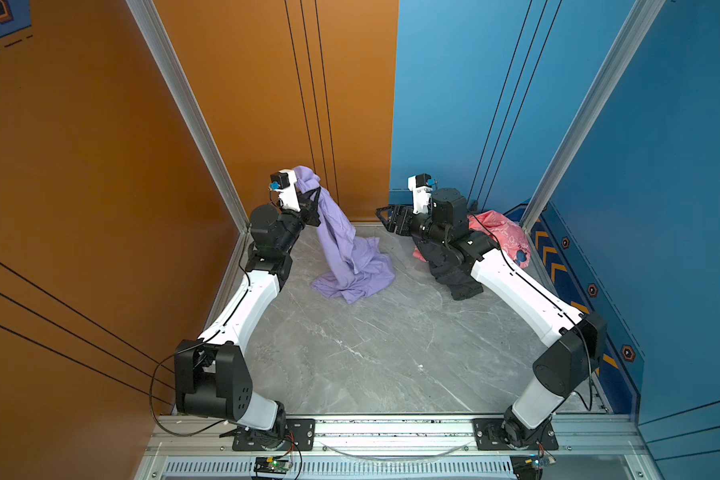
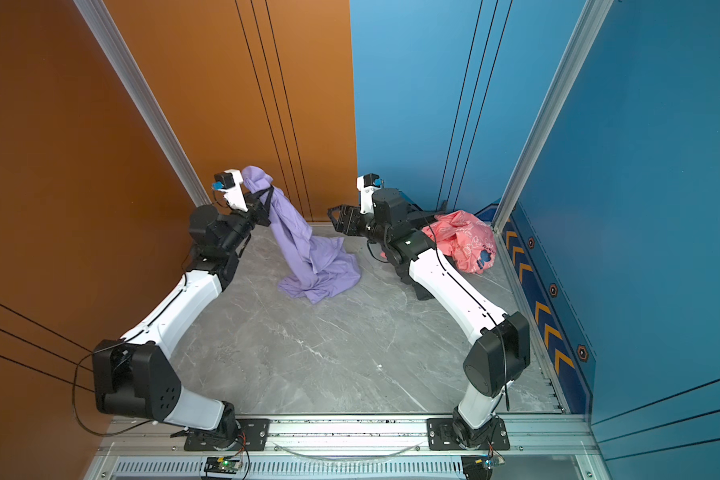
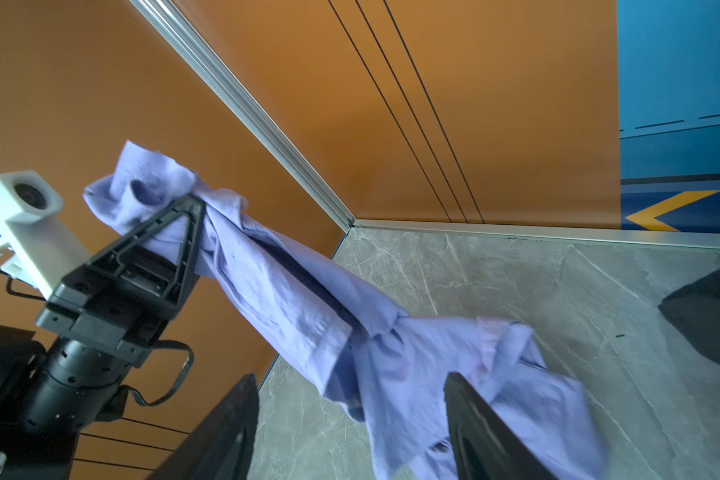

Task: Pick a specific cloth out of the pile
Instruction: 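Lower the lavender shirt onto the floor with the left gripper and release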

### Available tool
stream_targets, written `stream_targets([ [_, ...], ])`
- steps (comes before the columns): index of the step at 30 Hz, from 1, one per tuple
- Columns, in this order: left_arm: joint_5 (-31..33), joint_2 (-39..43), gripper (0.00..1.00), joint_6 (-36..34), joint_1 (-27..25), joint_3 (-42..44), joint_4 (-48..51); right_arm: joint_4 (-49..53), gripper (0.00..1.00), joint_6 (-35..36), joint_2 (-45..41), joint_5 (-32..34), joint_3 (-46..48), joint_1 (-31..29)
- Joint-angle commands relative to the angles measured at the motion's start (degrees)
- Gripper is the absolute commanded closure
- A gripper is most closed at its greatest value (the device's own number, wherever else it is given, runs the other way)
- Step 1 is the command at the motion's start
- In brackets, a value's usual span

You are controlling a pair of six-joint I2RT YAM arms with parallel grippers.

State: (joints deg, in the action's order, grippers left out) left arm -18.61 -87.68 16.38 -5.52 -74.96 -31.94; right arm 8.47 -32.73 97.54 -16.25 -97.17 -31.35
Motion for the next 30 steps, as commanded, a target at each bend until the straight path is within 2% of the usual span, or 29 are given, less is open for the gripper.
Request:
stream_targets([
  [1, -0.12, -5.51, 1.00, 0.18, 1.27, -8.94, -1.09, 1.02, 0.28, 1.02, -0.18, 1.35, -2.32, 0.93],
  [8, -1.96, -16.00, 1.00, 1.81, 3.96, -31.11, 0.38, 1.02, 0.28, 0.51, 0.42, 1.99, -3.78, 2.26],
  [12, -1.74, -16.05, 1.00, 1.20, 4.46, -32.70, 0.39, 1.02, 0.28, 0.35, 0.36, 2.36, -3.68, 2.66],
  [14, -2.16, -14.34, 1.00, 0.31, 4.46, -29.11, 0.39, 1.00, 0.28, 0.15, 0.40, 2.36, -3.51, 2.61],
  [18, -1.21, -8.27, 1.00, -0.80, 4.38, -15.03, 0.39, 1.02, 0.28, -0.22, 0.75, 2.10, -3.43, 2.56],
  [26, 5.64, 6.12, 1.00, -1.13, 4.03, 17.59, 3.32, 0.98, 0.28, -1.10, 1.19, 2.10, -2.53, 2.00],
  [30, 10.77, 11.07, 1.00, 0.73, 3.76, 27.03, 9.00, 0.98, 0.28, -1.45, 1.43, 2.18, -1.94, 1.48],
])
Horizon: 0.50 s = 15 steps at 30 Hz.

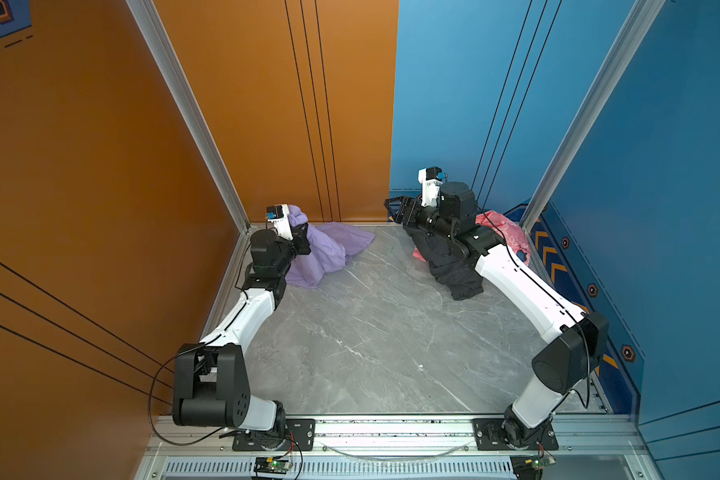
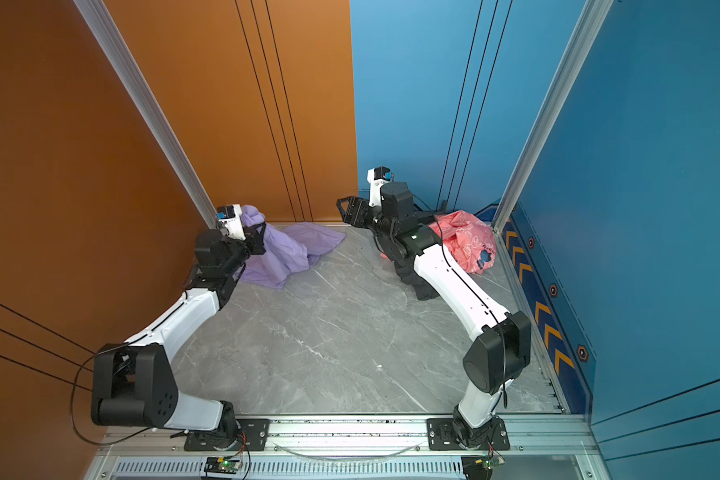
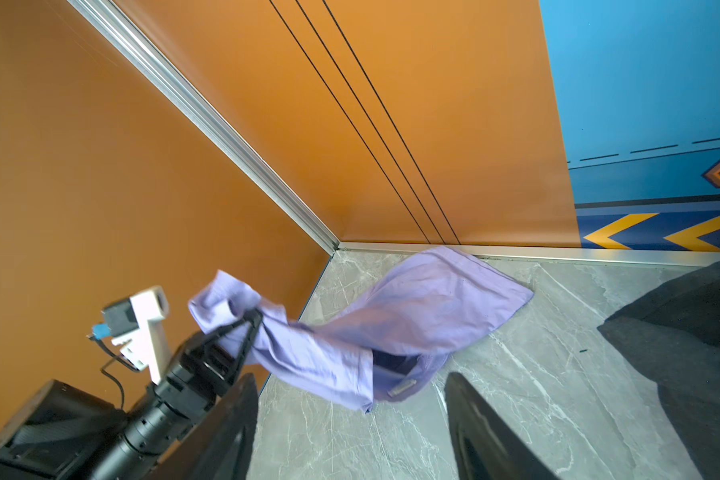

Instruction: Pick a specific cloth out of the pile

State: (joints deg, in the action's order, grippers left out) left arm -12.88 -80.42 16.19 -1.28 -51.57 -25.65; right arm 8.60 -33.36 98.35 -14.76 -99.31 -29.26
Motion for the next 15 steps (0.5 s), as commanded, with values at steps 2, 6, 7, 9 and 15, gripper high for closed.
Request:
stream_targets([
  [2, 7.85, 5.64, 1.00, 2.70, -0.60, 6.94, 5.49, 0.75, 0.28, -1.07, 1.01, 0.62, 0.43, -0.97],
  [6, 9.85, 6.07, 1.00, 3.24, -0.43, 8.03, 14.41, 0.48, 0.28, -1.64, 1.59, 0.32, 0.43, -1.63],
  [7, 10.10, 5.66, 1.00, 3.14, -0.39, 7.90, 16.58, 0.39, 0.28, -1.83, 1.70, 0.21, 0.43, -1.76],
  [9, 10.25, 4.67, 1.00, 3.15, -0.09, 7.51, 19.85, 0.36, 0.28, -1.97, 1.88, 0.26, 0.43, -1.94],
  [15, 8.94, 1.15, 1.00, 4.62, 0.92, 5.23, 29.57, 0.38, 0.28, -2.11, 1.47, -0.08, 1.25, -2.30],
])
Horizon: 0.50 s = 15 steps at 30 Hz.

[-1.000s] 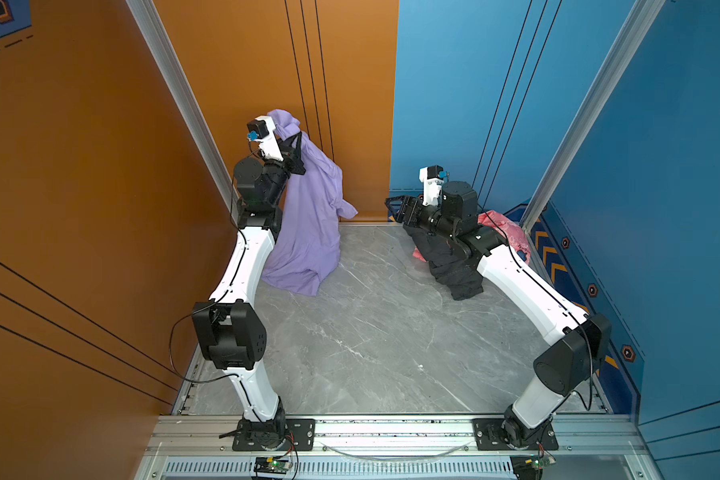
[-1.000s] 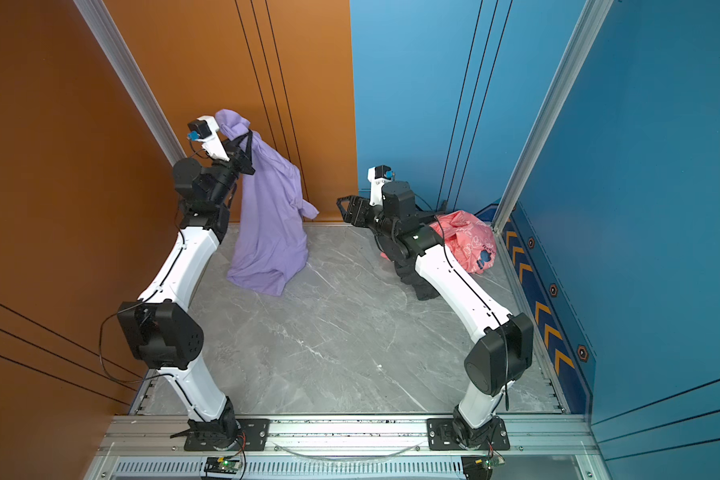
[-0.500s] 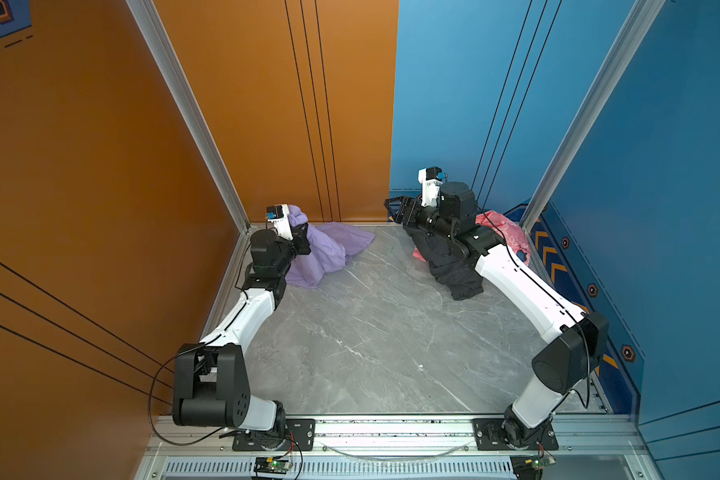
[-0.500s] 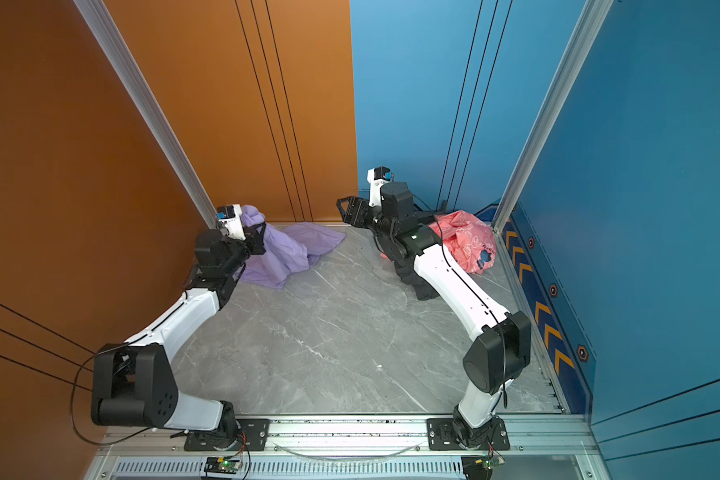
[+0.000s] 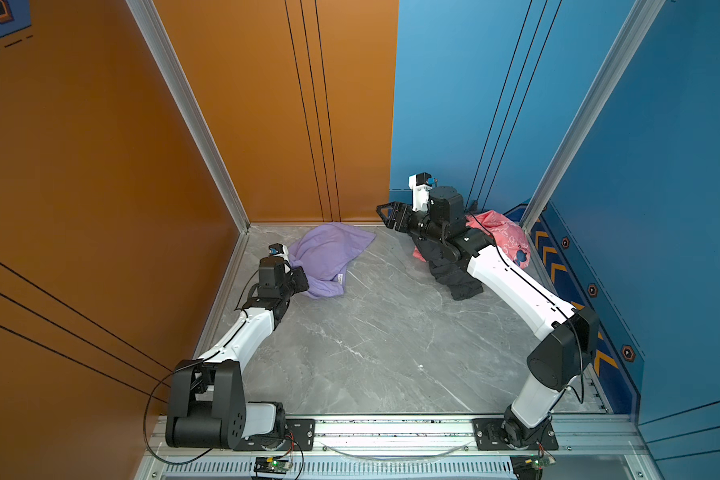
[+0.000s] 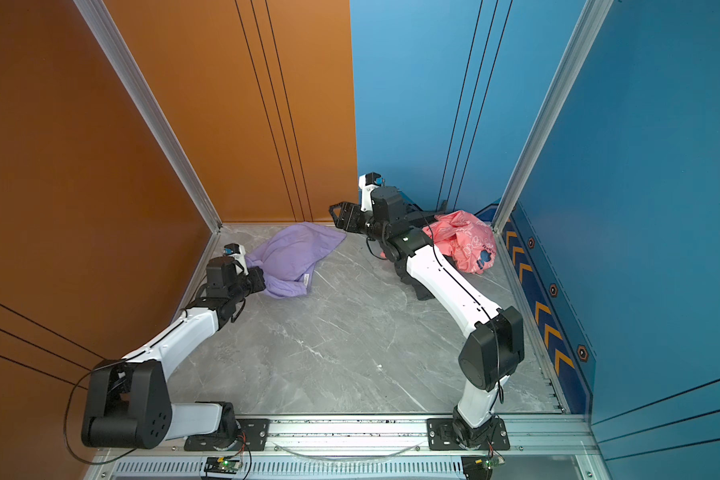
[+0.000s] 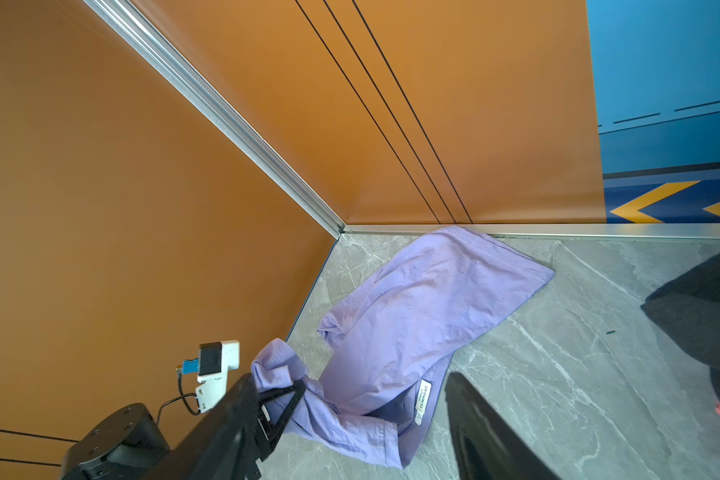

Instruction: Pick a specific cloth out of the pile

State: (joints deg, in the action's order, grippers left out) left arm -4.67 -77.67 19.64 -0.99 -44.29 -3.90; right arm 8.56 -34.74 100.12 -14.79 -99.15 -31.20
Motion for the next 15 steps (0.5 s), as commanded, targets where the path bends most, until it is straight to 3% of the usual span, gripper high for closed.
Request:
stream_targets([
  [1, 0.45, -2.39, 1.00, 1.35, 0.81, -2.43, 9.82, 0.45, 0.28, -0.76, -0.48, 0.03, 1.47, -0.35],
  [7, -1.44, -4.52, 0.88, 4.71, 1.08, -1.06, 14.18, 0.36, 0.27, -0.61, -2.47, 0.46, 4.48, -0.20],
  [11, -0.86, -2.55, 0.64, 6.78, 0.82, 1.05, 15.15, 0.46, 0.27, -0.40, -3.25, 0.37, 5.71, -0.25],
  [15, 5.19, 2.91, 0.45, 7.43, -0.05, 0.07, 19.57, 0.41, 0.26, -0.07, -3.53, -0.11, 6.08, -0.18],
])
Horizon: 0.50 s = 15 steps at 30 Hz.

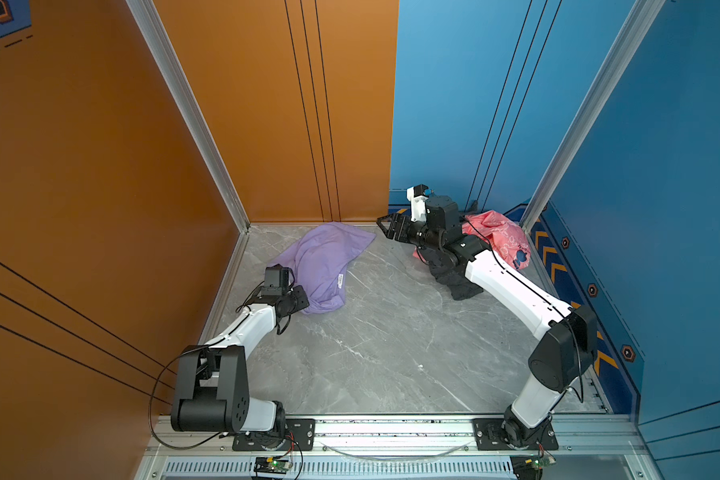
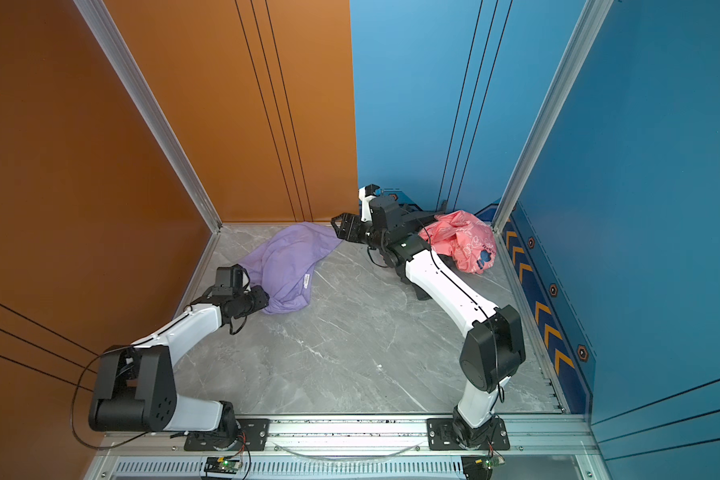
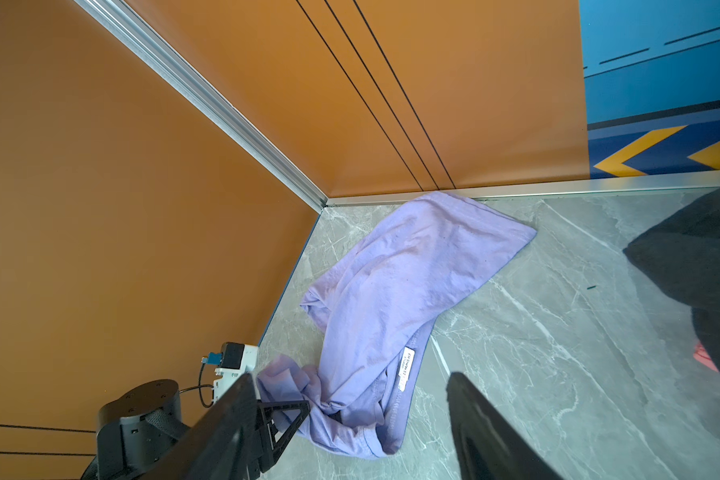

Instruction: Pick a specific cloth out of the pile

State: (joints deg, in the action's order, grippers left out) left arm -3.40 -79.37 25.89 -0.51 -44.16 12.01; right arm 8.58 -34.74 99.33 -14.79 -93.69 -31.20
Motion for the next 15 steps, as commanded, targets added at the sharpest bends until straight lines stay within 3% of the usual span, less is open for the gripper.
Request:
stream_targets([
  [1, 5.97, 6.86, 0.29, 0.94, -0.87, -0.20, 3.64, 0.42, 0.26, 0.10, -2.74, -0.26, 0.64, -0.17],
  [3, 10.48, 11.21, 0.01, 0.49, -1.53, -0.96, 3.55, 0.37, 0.26, 0.31, -2.76, -0.51, 0.66, -0.17],
  [8, 17.16, 17.26, 0.02, -3.59, -2.28, -4.59, 0.61, 0.26, 0.25, 0.56, -2.55, -1.10, 0.61, -0.17],
  [15, 9.90, 15.39, 0.02, -4.36, -4.02, -6.00, -9.00, 0.14, 0.22, 2.10, -3.37, -1.27, 1.27, 0.15],
])
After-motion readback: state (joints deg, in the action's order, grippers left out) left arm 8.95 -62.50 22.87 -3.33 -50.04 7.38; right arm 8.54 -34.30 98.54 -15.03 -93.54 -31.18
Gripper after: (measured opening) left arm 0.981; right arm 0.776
